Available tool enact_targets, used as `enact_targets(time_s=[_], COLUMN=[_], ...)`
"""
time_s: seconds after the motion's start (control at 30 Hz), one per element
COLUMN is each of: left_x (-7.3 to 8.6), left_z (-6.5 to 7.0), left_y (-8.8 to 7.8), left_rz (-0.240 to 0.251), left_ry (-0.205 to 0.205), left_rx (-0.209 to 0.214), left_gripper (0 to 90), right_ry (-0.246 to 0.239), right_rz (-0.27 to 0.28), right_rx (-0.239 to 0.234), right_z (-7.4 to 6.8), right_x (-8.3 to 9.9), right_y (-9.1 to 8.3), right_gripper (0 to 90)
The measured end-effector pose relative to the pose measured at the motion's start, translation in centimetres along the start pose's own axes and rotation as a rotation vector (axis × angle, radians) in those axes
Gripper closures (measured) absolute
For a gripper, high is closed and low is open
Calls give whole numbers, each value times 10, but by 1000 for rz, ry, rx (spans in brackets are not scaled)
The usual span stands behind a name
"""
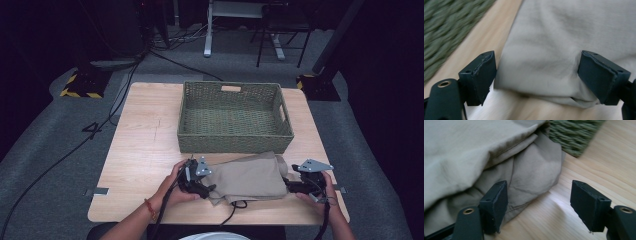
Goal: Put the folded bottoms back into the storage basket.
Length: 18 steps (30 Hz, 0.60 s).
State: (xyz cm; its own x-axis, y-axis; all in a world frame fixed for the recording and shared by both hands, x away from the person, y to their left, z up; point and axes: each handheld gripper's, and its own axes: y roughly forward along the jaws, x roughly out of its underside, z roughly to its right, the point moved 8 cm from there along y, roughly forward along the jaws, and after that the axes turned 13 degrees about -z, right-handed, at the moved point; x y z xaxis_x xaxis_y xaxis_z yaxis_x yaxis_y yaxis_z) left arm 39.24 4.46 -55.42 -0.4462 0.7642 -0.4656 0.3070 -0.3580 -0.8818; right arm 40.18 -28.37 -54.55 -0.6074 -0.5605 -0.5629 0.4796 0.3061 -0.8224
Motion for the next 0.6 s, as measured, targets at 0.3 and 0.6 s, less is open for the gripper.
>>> enact_targets(time_s=[0.3, 0.6], left_x=[24, 15], left_z=[-28, 12], left_y=[-23, -43], left_rz=[15, 89], left_ry=[-92, -50], left_rx=[-5, 85], left_gripper=[182, 162], right_ry=[-32, 4], right_rz=[17, 123], right_rx=[-18, -77], right_z=[-16, -22], right_x=[-8, -27], right_y=[-4, -28], right_gripper=[272, 222])
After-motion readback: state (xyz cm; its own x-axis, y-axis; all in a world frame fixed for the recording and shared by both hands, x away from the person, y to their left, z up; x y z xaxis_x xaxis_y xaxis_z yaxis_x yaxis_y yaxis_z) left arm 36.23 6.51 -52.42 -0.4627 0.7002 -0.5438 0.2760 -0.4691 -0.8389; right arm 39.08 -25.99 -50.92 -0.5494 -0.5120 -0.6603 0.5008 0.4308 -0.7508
